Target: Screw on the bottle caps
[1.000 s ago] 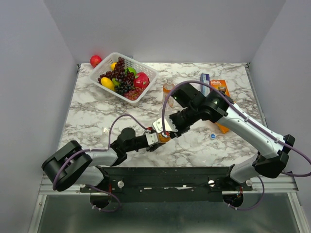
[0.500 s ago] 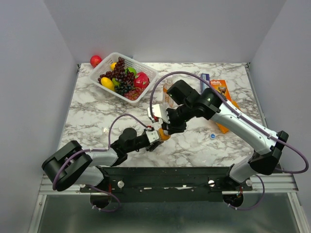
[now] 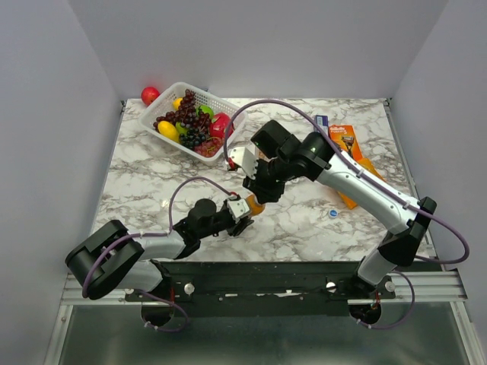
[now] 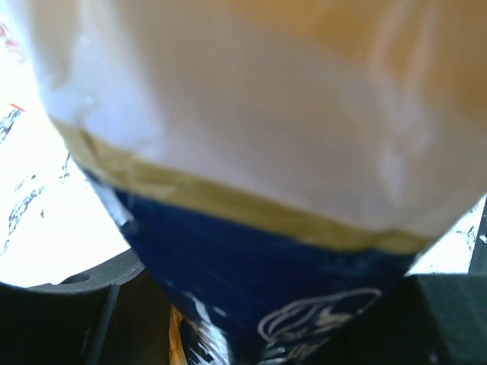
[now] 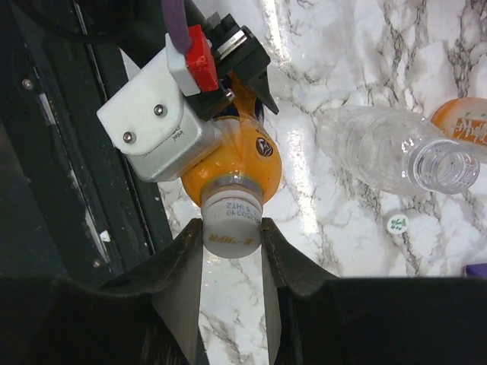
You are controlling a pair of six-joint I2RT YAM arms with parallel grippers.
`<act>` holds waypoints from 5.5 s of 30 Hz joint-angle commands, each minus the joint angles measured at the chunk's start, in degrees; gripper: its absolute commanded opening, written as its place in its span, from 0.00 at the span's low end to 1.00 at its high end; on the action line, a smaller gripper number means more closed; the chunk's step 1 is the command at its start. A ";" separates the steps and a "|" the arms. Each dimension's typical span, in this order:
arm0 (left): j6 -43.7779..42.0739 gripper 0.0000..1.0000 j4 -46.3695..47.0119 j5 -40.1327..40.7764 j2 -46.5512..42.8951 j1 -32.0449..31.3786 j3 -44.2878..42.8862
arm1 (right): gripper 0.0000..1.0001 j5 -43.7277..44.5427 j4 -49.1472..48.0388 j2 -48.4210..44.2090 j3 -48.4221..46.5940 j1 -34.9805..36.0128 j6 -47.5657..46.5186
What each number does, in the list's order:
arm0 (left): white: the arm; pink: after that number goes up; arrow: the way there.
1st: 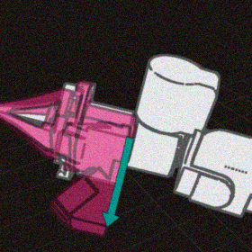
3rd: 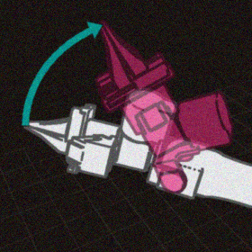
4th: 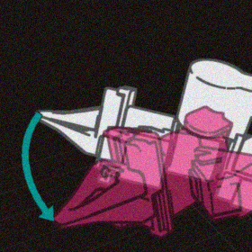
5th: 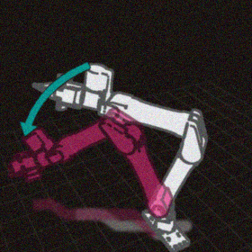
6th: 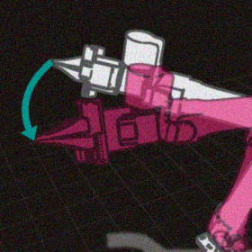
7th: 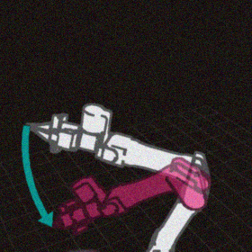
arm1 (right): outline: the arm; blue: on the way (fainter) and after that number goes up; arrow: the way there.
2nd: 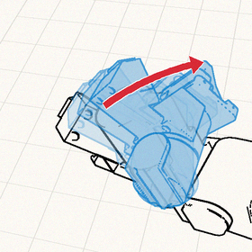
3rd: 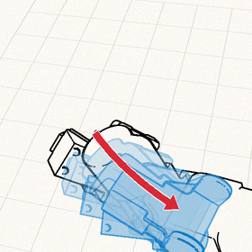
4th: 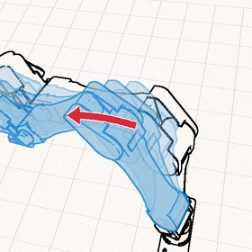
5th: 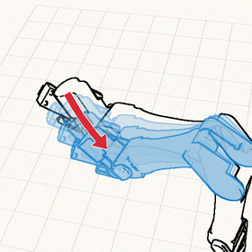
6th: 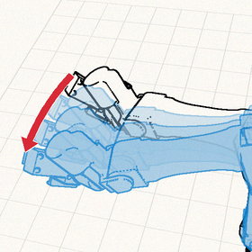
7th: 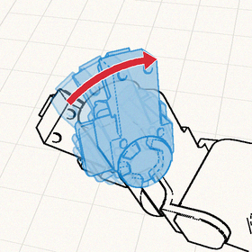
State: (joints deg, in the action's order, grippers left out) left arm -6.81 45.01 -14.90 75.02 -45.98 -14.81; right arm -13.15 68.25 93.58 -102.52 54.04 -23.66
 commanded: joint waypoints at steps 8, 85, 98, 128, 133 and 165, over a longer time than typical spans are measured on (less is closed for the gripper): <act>1.01 0.00 15.37 9.08 -4.01 -0.61 -4.18 | 0.02 -6.36 8.74 7.57 -1.79 -5.51 21.59; -15.52 0.00 -21.37 -21.14 -3.39 1.94 -14.46 | 0.57 -20.87 16.92 -16.41 12.07 -3.77 -67.84; -15.69 0.00 -21.81 -21.40 -3.74 1.94 -14.72 | 0.43 -17.70 12.18 -16.41 14.98 -3.77 -64.76; -10.94 0.00 -24.44 22.20 -11.21 -0.61 -15.87 | 0.06 -38.44 16.13 14.26 -11.89 -18.00 11.44; -12.00 0.00 -31.46 4.29 -10.95 -0.61 -14.82 | 0.39 -35.46 16.39 13.47 -26.21 -18.09 7.51; -20.26 0.00 -44.31 -27.20 -2.96 0.98 -21.93 | 0.57 -22.71 5.22 -19.67 14.28 -7.46 -57.28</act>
State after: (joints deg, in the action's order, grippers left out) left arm -24.08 2.28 -39.68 71.29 -45.32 -34.74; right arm -35.59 73.82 73.52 -87.96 45.76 -77.78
